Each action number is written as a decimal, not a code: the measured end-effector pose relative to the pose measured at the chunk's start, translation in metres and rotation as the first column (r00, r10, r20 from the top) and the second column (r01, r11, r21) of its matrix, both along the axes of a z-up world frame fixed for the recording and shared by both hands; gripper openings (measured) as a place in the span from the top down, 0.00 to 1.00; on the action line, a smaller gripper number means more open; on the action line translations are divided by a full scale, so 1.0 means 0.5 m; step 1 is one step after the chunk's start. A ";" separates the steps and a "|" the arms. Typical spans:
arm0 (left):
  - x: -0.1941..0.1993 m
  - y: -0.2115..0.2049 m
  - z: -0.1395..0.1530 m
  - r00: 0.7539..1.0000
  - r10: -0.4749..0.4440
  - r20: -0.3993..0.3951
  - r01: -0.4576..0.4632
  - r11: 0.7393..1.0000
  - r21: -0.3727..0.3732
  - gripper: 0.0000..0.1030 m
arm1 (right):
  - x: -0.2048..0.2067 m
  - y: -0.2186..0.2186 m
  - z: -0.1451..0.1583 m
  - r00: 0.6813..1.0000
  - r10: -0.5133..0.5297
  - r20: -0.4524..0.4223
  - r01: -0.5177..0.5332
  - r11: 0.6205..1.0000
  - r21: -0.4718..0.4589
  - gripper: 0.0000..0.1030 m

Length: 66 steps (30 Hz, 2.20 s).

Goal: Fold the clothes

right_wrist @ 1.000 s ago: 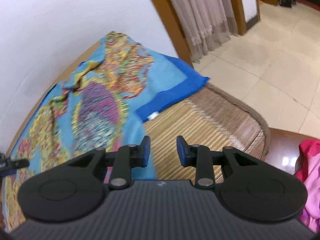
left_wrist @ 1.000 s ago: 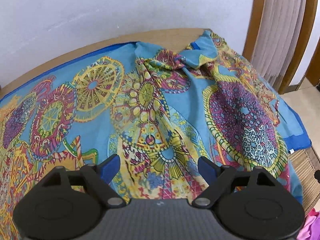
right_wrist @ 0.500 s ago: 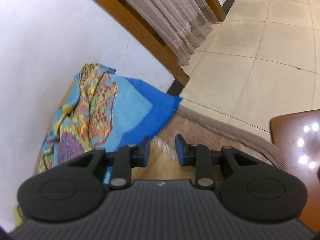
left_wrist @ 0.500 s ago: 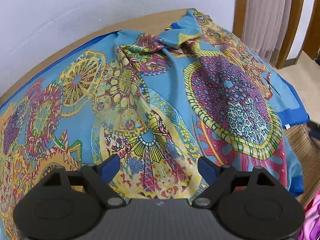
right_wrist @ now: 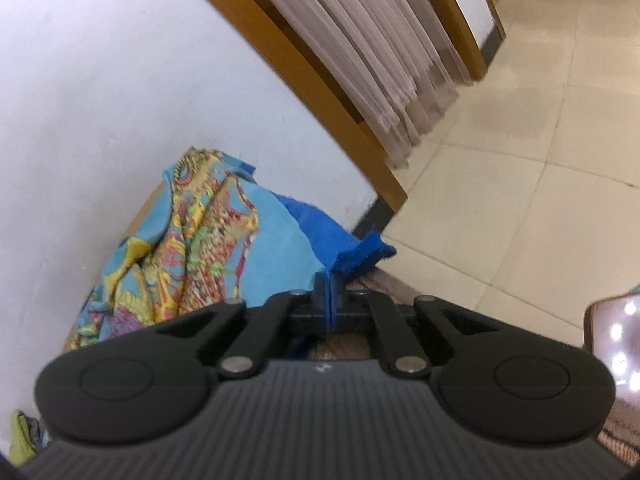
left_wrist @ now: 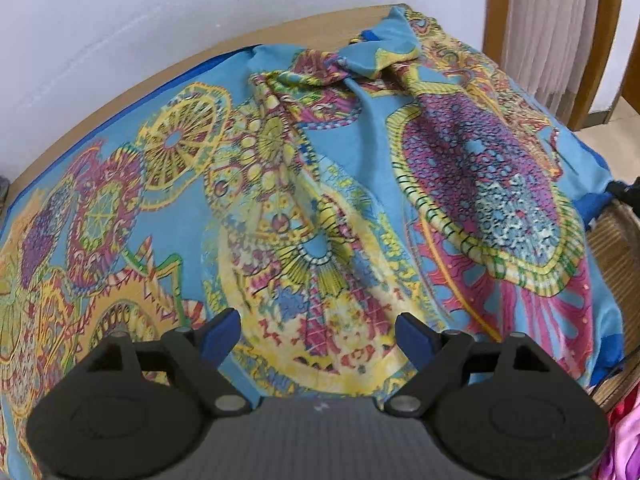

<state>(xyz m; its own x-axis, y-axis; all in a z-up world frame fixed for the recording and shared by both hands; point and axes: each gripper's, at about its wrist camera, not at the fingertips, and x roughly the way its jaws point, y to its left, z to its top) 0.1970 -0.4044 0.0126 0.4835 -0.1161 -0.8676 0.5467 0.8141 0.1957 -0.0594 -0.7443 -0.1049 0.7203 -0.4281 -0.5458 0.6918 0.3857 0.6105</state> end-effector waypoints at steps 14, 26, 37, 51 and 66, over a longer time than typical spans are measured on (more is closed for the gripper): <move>0.030 0.302 0.052 0.968 0.248 0.044 -0.238 0.957 -0.165 0.16 | 0.158 0.307 0.447 0.620 0.763 0.184 -0.553 0.592 -0.586 0.97; 0.028 0.845 -0.022 0.837 0.548 -0.016 -0.538 0.815 -0.214 0.19 | 0.322 0.961 0.280 -0.028 0.995 0.091 -0.941 0.005 -0.338 0.96; 0.034 0.890 -0.013 0.920 0.388 -0.047 -0.382 0.866 -0.323 0.18 | 0.258 1.032 0.152 0.113 0.959 -0.259 -0.993 0.100 -0.062 0.63; 0.010 0.686 -0.046 0.994 0.109 0.009 -0.104 0.970 -0.219 0.23 | 0.235 0.571 0.177 0.756 0.651 -0.068 -0.646 0.759 0.079 0.61; 0.068 0.710 -0.087 0.930 0.338 -0.147 -0.364 0.905 -0.219 0.94 | 0.301 0.245 0.082 0.985 0.170 -0.024 -0.160 0.959 0.234 0.61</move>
<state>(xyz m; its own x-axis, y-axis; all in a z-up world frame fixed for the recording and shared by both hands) 0.2308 -0.0496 -0.0307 0.4408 -0.1648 -0.8824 0.2236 0.9722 -0.0699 0.0911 -0.6218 -0.0641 0.7440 -0.1642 -0.6477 0.6580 0.3494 0.6671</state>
